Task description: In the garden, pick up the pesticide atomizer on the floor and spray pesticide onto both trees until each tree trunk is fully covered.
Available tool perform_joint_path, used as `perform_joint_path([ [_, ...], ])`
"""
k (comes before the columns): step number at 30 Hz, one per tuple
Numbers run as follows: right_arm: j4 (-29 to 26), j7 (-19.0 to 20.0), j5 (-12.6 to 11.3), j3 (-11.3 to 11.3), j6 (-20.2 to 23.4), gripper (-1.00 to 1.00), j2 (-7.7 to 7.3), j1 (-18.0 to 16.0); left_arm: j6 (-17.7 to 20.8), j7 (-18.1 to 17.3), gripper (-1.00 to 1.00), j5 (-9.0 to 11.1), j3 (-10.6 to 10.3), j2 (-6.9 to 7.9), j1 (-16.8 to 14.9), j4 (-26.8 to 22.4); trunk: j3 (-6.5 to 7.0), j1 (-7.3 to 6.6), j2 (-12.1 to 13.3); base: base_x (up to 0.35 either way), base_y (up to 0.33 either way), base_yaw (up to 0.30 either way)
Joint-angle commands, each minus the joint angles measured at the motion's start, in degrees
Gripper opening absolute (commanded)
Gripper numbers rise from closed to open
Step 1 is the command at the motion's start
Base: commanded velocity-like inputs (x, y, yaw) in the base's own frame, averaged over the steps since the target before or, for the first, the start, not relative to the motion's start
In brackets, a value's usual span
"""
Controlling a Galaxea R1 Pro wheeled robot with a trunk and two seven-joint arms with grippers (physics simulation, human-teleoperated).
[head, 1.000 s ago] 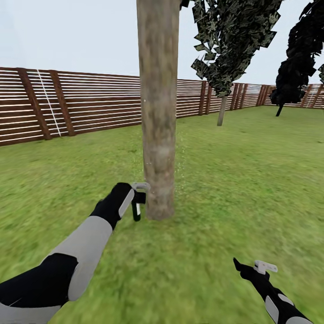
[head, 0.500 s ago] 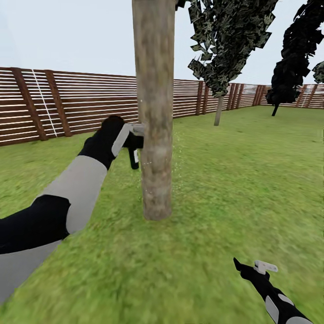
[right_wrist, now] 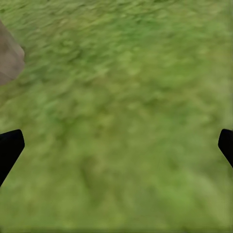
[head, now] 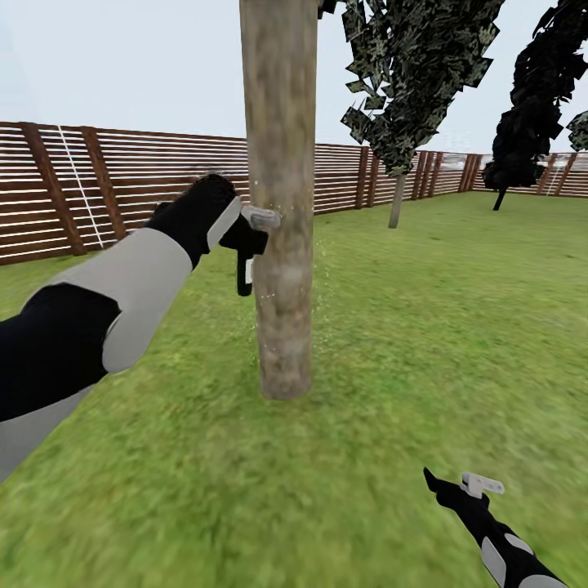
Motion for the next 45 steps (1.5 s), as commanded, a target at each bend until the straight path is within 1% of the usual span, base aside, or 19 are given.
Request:
perform_joint_path([
  [1, 0.0, 0.0, 0.0, 0.0, 0.0, 1.00, 0.00, 0.0, -0.1, -1.9, -1.00, 0.0, -0.4, -0.02, 0.0, 1.0, 0.00, 0.00, 0.0, 0.000, 0.000, 0.000],
  [3, 0.0, 0.0, 0.0, 0.0, 0.0, 1.00, 0.00, 0.0, -0.2, -6.2, -1.00, -0.1, -0.7, -0.03, 0.2, 1.9, 0.00, 0.00, 0.0, 0.000, 0.000, 0.000],
  [5, 0.0, 0.0, 0.0, 0.0, 0.0, 1.00, 0.00, 0.0, -0.4, -6.9, -1.00, -0.1, -0.7, -0.03, 0.4, 2.3, 0.00, 0.00, 0.0, 0.000, 0.000, 0.000],
  [9, 0.0, 0.0, 0.0, 0.0, 0.0, 1.00, 0.00, 0.0, -1.4, -7.2, -1.00, -0.2, -0.8, -0.28, 1.3, 8.7, 0.00, 0.00, 0.0, 0.000, 0.000, 0.000],
  [12, 0.0, 0.0, 0.0, 0.0, 0.0, 1.00, 0.00, 0.0, -1.8, -7.2, -1.00, -0.3, -0.8, -0.28, 5.9, 9.5, 0.00, 0.00, 0.0, 0.000, 0.000, 0.000],
  [13, 0.0, 0.0, 0.0, 0.0, 0.0, 1.00, 0.00, 0.0, -2.6, -7.2, -1.00, -0.5, -0.8, -0.28, 9.0, 9.5, 0.00, 0.00, 0.0, 0.000, 0.000, 0.000],
  [22, 0.0, 0.0, 0.1, 0.0, 0.0, 1.00, 0.02, 0.0, -9.0, -7.0, -1.00, -0.9, -0.8, -0.28, 19.8, 9.6, 0.00, 0.00, 0.0, 0.000, 0.000, 0.000],
  [25, 0.0, 0.0, 0.1, 0.0, 0.0, 1.00, 0.00, 0.0, -9.1, -7.0, -1.00, -0.9, -0.6, -0.28, 20.1, 6.6, 0.00, 0.00, 0.0, 0.000, 0.000, 0.000],
  [26, 0.0, 0.0, 0.1, 0.0, 0.0, 1.00, 0.00, 0.0, -7.8, -6.9, -1.00, -0.9, -0.5, -0.28, 20.1, 1.4, 0.00, 0.00, 0.0, 0.000, 0.000, 0.000],
  [28, 0.0, 0.0, 0.1, 0.0, 0.0, 1.00, 0.00, 0.0, -2.9, -6.9, -1.00, -0.9, -0.4, 0.10, 19.8, -3.3, 0.00, 0.00, 0.0, 0.000, 0.000, 0.000],
  [30, 0.0, 0.0, 0.1, 0.0, 0.0, 1.00, 0.01, 0.0, -1.4, -6.9, -1.00, -0.9, -0.4, 0.46, 18.1, -6.2, 0.00, 0.00, 0.0, 0.000, 0.000, 0.000],
  [31, 0.0, 0.0, 0.1, 0.0, 0.0, 1.00, 0.00, 0.0, -1.0, -6.9, -1.00, -0.9, -0.4, 0.58, 15.8, -6.8, 0.00, 0.00, 0.0, 0.000, 0.000, 0.000],
  [33, 0.0, 0.0, 0.1, 0.0, 0.0, 1.00, 0.00, 0.0, -0.8, -6.9, -1.00, -0.9, -0.4, 1.02, 13.8, -7.1, 0.00, 0.00, 0.0, 0.000, 0.000, 0.000],
  [35, 0.0, 0.0, 0.1, 0.0, 0.0, 1.00, 0.01, 0.0, -0.7, -6.9, -1.00, -0.9, -0.4, 3.62, 12.3, -7.2, 0.00, 0.00, 0.0, 0.000, 0.000, 0.000],
  [36, 0.0, 0.0, 0.1, 0.0, 0.0, 1.00, 0.00, 0.0, -0.6, -6.9, -1.00, -0.8, -0.4, 6.16, 10.5, -7.2, 0.00, 0.00, 0.0, 0.000, 0.000, 0.000],
  [37, 0.0, 0.0, 0.1, 0.0, 0.0, 1.00, 0.00, 0.0, -0.6, -6.9, -1.00, -0.8, -0.3, 7.06, 9.7, -7.3, 0.00, 0.00, 0.0, 0.000, 0.000, 0.000],
  [42, 0.0, 0.0, 0.1, 0.0, 0.0, 1.00, 0.03, 0.0, -0.6, -6.9, -1.00, -0.7, -0.4, 7.62, 9.2, -6.9, 0.00, 0.00, 0.0, 0.000, 0.000, 0.000],
  [43, 0.0, 0.0, 0.1, 0.0, 0.0, 1.00, 0.03, 0.0, -0.7, -6.9, -1.00, -0.7, -0.5, 7.61, 9.2, -6.2, 0.00, 0.00, 0.0, 0.000, 0.000, 0.000],
  [45, 0.0, 0.0, 0.1, 0.0, 0.0, 1.00, 0.02, 0.0, -1.0, -6.9, -1.00, -0.7, -0.6, 7.25, 9.4, -1.6, 0.00, 0.00, 0.0, 0.000, 0.000, 0.000],
])
